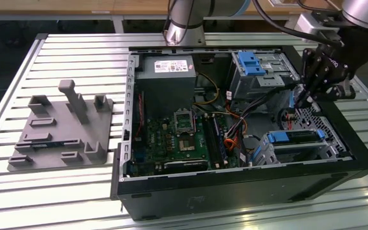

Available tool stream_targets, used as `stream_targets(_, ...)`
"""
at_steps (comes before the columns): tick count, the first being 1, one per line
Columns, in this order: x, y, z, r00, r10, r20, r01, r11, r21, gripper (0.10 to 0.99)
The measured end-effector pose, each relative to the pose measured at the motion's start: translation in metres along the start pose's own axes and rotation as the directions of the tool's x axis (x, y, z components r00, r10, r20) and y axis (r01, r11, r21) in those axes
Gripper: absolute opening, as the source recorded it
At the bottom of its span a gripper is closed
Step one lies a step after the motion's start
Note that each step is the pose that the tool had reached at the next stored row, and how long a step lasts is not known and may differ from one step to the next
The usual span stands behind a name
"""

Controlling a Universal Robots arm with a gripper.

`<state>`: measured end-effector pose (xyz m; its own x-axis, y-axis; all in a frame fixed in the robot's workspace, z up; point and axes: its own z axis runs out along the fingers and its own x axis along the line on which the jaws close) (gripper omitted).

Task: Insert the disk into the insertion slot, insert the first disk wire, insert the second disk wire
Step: 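Insert the first disk wire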

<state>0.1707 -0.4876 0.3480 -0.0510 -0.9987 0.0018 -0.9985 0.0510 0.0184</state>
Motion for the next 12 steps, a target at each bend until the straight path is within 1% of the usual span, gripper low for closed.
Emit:
stream_targets(1, 0.0024, -0.0001, 0.0000, 1.0000, 0.000, 0.0027, 0.000, 1.0000, 0.000, 0.165)
stream_targets(7, 0.0186, -0.0010, 0.0000, 1.0000, 0.000, 0.0061, 0.000, 1.0000, 0.000, 0.165)
stream_targets(12, 0.0297, -0.0005, -0.0002, 1.0000, 0.000, 0.0098, 0.000, 1.0000, 0.000, 0.165)
